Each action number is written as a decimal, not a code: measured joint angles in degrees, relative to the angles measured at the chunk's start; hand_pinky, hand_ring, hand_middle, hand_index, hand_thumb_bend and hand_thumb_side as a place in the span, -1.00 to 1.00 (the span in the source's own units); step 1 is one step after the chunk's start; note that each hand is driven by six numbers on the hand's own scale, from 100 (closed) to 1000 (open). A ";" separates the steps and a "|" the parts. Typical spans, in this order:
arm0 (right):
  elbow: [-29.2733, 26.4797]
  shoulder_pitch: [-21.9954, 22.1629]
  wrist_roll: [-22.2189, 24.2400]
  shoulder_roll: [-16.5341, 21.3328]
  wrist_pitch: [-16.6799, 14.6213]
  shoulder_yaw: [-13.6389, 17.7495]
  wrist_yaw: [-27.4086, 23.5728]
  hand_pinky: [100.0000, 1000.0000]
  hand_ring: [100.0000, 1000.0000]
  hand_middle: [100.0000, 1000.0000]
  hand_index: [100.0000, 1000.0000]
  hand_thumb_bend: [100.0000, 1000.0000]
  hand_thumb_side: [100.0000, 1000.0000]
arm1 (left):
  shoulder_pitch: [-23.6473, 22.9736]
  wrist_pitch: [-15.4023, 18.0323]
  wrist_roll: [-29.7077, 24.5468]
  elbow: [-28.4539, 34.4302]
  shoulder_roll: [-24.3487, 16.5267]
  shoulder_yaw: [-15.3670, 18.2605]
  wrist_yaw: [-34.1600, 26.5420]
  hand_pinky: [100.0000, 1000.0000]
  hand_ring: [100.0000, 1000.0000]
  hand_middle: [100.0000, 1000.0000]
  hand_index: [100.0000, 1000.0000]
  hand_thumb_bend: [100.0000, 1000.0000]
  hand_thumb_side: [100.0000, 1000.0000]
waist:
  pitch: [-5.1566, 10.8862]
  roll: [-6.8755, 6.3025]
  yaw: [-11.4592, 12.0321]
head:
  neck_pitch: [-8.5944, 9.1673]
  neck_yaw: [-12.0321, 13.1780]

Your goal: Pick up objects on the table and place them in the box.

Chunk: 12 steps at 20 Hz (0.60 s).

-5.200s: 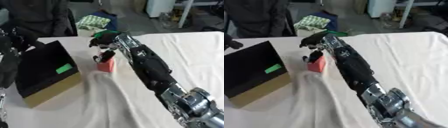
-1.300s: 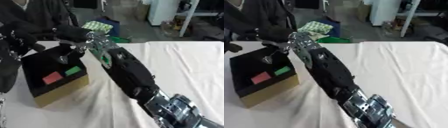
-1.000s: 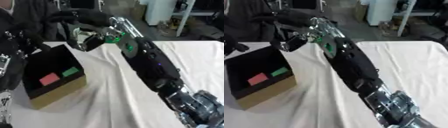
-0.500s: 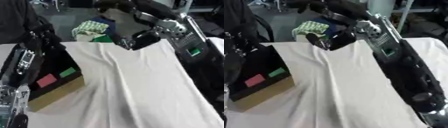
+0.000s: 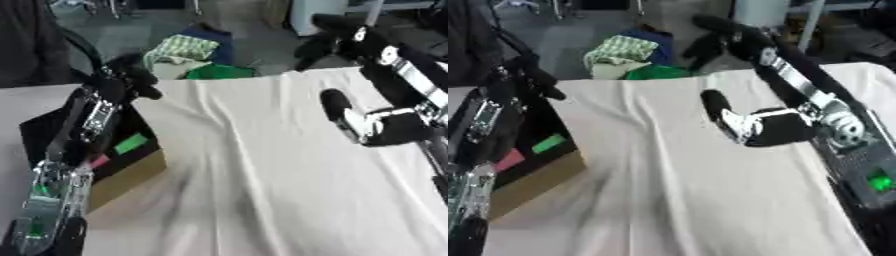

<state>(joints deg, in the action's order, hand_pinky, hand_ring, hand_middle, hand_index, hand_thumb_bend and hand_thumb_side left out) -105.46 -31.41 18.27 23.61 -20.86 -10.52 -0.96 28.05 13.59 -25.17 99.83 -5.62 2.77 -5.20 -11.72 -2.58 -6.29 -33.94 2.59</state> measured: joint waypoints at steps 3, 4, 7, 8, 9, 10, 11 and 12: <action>-0.84 2.78 -0.32 -2.67 1.50 0.85 -2.21 0.41 0.07 0.13 0.96 -1.00 -0.18 | -0.85 0.43 0.11 -0.17 -0.01 0.34 0.03 0.34 0.14 0.16 0.74 -1.00 0.41 | 0.00 -0.22 -0.91 | -0.36 1.20; -1.27 3.41 -0.13 -3.49 1.80 1.01 -2.68 0.40 0.06 0.12 0.95 -1.00 -0.18 | -1.25 0.48 0.15 -0.19 -0.01 0.47 -0.02 0.34 0.13 0.16 0.74 -1.00 0.42 | 0.00 -0.34 -1.32 | -0.71 1.58; -2.71 5.18 0.30 -5.54 2.57 1.20 -3.75 0.35 -0.01 0.04 0.92 -1.00 -0.18 | -2.28 0.57 0.25 -0.51 -0.02 0.74 -0.15 0.31 0.10 0.15 0.74 -1.00 0.45 | 0.01 -0.66 -1.97 | -1.84 2.38; -3.18 5.59 0.32 -6.09 2.81 1.26 -4.13 0.34 -0.02 0.03 0.92 -1.00 -0.18 | -2.54 0.57 0.27 -0.54 -0.02 0.86 -0.19 0.31 0.10 0.14 0.74 -1.00 0.45 | 0.02 -0.68 -2.01 | -2.18 2.61; -3.62 5.90 0.35 -6.54 3.02 1.30 -4.40 0.33 -0.03 0.01 0.90 -1.00 -0.18 | -2.79 0.56 0.28 -0.54 -0.03 1.00 -0.25 0.31 0.09 0.14 0.74 -1.00 0.46 | 0.02 -0.69 -2.07 | -2.40 2.85; -4.08 6.12 0.41 -6.86 3.20 1.30 -4.71 0.32 -0.04 0.00 0.90 -1.00 -0.18 | -2.92 0.56 0.29 -0.55 -0.03 1.02 -0.28 0.31 0.09 0.14 0.74 -1.00 0.46 | 0.02 -0.71 -2.11 | -2.62 3.08; -4.49 6.24 0.46 -7.14 3.33 1.30 -4.87 0.29 -0.06 -0.03 0.88 -1.00 -0.18 | -2.96 0.54 0.31 -0.55 -0.03 1.07 -0.30 0.30 0.08 0.14 0.74 -1.00 0.46 | 0.02 -0.74 -2.19 | -2.80 3.31; -4.87 6.24 0.55 -7.30 3.46 1.27 -5.05 0.28 -0.07 -0.04 0.88 -1.00 -0.18 | -3.01 0.50 0.35 -0.55 -0.03 1.16 -0.31 0.30 0.08 0.13 0.74 -1.00 0.46 | 0.02 -0.75 -2.32 | -2.81 3.47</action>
<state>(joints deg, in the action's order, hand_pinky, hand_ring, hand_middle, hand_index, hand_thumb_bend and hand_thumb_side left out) -110.33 -25.17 18.82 16.31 -17.40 -9.25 -6.01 25.04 14.09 -24.82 99.28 -5.65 3.93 -5.51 -11.70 -3.33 -8.61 -36.75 6.05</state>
